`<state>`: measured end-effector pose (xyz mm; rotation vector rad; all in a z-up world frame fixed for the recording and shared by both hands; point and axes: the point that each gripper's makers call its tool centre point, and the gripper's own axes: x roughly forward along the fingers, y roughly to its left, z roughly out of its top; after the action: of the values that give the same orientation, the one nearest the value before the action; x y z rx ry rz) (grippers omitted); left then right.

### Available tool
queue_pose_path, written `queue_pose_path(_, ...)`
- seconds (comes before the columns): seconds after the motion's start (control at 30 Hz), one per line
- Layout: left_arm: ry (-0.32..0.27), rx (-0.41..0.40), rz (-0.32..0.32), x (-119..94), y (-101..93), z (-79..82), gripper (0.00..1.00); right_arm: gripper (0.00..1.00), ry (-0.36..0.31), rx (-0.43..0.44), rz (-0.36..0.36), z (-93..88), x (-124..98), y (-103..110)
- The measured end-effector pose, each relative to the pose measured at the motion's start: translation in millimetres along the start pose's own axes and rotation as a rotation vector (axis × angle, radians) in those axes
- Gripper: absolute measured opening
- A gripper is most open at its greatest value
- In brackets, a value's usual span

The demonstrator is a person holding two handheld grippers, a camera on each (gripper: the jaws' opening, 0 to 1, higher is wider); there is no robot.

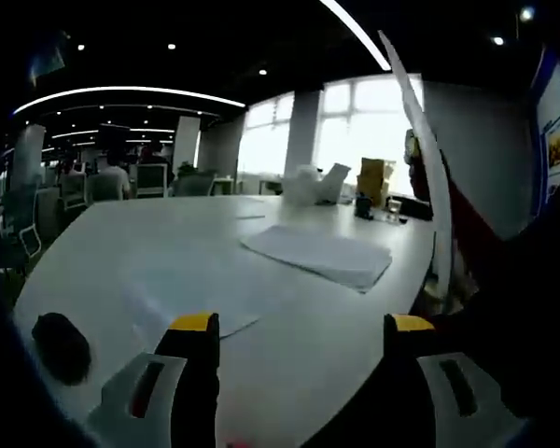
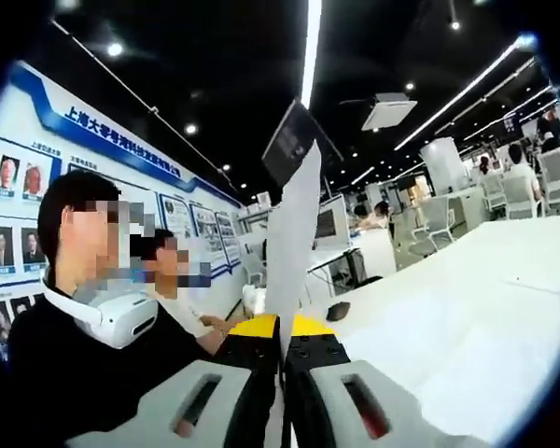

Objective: Organize the stack of printing papers by aligning and flattening the scattered papers on the table

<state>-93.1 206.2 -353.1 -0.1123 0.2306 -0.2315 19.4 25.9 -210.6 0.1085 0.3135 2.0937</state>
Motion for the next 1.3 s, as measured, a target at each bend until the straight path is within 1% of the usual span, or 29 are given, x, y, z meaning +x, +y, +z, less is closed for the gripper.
queue_pose_path(0.03, 0.002, 0.0, -0.001, 0, -0.4, -0.4, 0.74, 0.0, 0.018, -0.017, -0.024, -3.6, 1, -7)
queue_pose_path(0.07, 0.003, 0.001, 0.0, 0, -0.3, -0.8, 0.74, 0.0, 0.035, -0.03, -0.058, -6.3, 1, -18)
queue_pose_path(0.1, 0.004, 0.002, 0.0, 0, -0.5, -1.2, 0.74, 0.0, 0.045, -0.054, -0.092, -8.3, 1, -29)
queue_pose_path(0.13, 0.004, 0.0, 0.0, 0, -0.3, -1.4, 0.74, 0.0, 0.049, -0.067, -0.109, -9.2, 1, -37)
queue_pose_path(0.27, 0.003, -0.004, 0.002, 0, 0.2, -2.2, 0.74, 0.0, 0.058, -0.089, -0.134, -12.4, 2, -55)
queue_pose_path(0.43, 0.003, -0.007, 0.001, 1, 0.4, -2.6, 0.74, 0.0, 0.089, -0.121, -0.186, -19.7, 5, -73)
queue_pose_path(0.63, -0.005, -0.005, -0.007, 3, -3.2, -1.2, 0.74, 0.0, 0.126, -0.172, -0.228, -25.9, 10, -81)
queue_pose_path(0.67, -0.006, -0.004, -0.008, 3, -3.6, -1.1, 0.74, 0.0, 0.13, -0.177, -0.229, -26.8, 11, -79)
queue_pose_path(0.8, -0.02, -0.002, -0.007, 1, -3.4, 1.9, 0.74, 0.0, 0.134, -0.204, -0.234, -26.4, 13, -79)
queue_pose_path(0.9, -0.049, -0.009, -0.004, -1, -2.3, 8.0, 0.73, 0.0, 0.136, -0.225, -0.241, -26.6, 15, -80)
queue_pose_path(1.07, -0.078, -0.012, -0.009, -1, -3.6, 14.6, 0.72, 0.0, 0.139, -0.246, -0.251, -28.0, 19, -79)
queue_pose_path(1.3, -0.095, -0.015, -0.007, 1, -12.9, 18.0, 0.72, 0.0, 0.139, -0.27, -0.249, -27.6, 23, -76)
